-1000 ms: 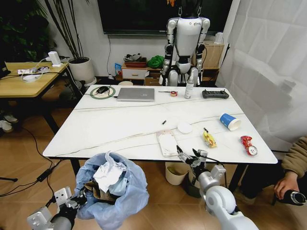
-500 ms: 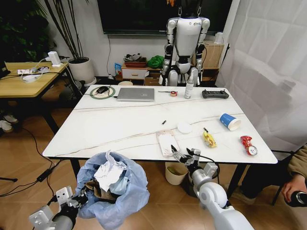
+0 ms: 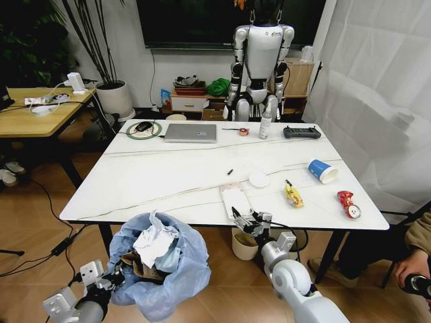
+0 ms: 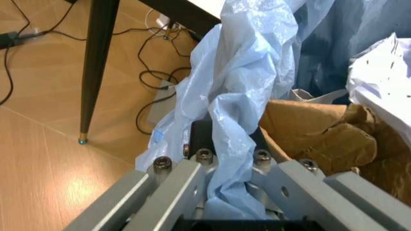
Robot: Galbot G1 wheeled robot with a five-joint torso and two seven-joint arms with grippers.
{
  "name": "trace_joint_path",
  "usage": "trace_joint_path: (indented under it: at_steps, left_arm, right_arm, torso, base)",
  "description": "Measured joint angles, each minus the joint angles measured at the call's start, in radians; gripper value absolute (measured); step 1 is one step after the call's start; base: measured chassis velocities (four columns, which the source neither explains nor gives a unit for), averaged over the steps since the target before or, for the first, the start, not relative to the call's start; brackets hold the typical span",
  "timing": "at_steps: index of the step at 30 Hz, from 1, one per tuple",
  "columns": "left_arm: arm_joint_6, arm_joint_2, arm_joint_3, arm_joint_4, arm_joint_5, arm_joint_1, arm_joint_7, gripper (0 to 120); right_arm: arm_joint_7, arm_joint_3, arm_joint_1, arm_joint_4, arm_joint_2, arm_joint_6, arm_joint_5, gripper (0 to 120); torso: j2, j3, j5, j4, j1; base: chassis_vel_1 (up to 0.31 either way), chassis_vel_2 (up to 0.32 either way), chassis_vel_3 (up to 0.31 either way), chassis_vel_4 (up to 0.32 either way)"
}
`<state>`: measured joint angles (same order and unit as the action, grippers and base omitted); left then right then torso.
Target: Pick up the trash bin and place the trash from the table into it.
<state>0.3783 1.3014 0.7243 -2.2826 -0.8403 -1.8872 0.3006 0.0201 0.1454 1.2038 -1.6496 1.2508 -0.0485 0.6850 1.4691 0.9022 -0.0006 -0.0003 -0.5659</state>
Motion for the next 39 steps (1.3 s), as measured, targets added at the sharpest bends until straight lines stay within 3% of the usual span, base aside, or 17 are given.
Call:
trace_joint_path:
  at_steps: [5, 7, 11, 18, 32, 39]
  left_arm:
    - [0.0, 0.0, 0.0, 0.0, 0.005, 0.001, 0.0, 0]
    - [0.0, 0.0, 0.0, 0.0, 0.005, 0.001, 0.0, 0]
    - [0.0, -0.001, -0.004, 0.001, 0.009, 0.003, 0.0, 0]
    - [0.0, -0.002, -0.006, 0.004, 0.009, 0.006, 0.0, 0]
    - [0.0, -0.006, -0.01, 0.009, 0.007, 0.013, 0.002, 0]
    - [0.001, -0.006, -0.013, 0.009, 0.005, 0.012, 0.004, 0]
  right_arm:
    - [-0.01, 0.005, 0.008, 0.005, -0.001, 0.008, -0.011, 43]
    - [-0.01, 0.005, 0.008, 0.005, -0.001, 0.008, -0.011, 43]
    - [-0.02, 0.012, 0.018, 0.004, -0.005, 0.014, -0.014, 22]
    - [-0.033, 0.013, 0.029, 0.004, -0.008, 0.026, -0.025, 0]
    - [-0.047, 0.051, 0.035, -0.079, -0.035, 0.047, 0.006, 0]
    - [-0.106, 0.062, 0.046, -0.192, -0.103, 0.092, 0.074, 0]
  torso:
    - [0.0, 0.0, 0.0006, 0.0002, 0.0]
    - [0.0, 0.0, 0.0006, 0.0002, 0.0]
    - [0.0, 0.0, 0.0014, 0.0002, 0.0]
    - [0.0, 0.001, 0.001, 0.0003, 0.0]
    - [0.0, 0.0, 0.0007, 0.0003, 0.0]
    - [0.0, 0.0, 0.0006, 0.0002, 0.0]
  base:
    - [0.0, 0.0, 0.0, 0.0]
    - [0.0, 0.0, 0.0, 0.0]
    - [0.0, 0.0, 0.0, 0.0]
    - [0.0, 0.0, 0.0, 0.0]
    - [0.0, 0.0, 0.0, 0.0]
    - [0.0, 0.0, 0.0, 0.0]
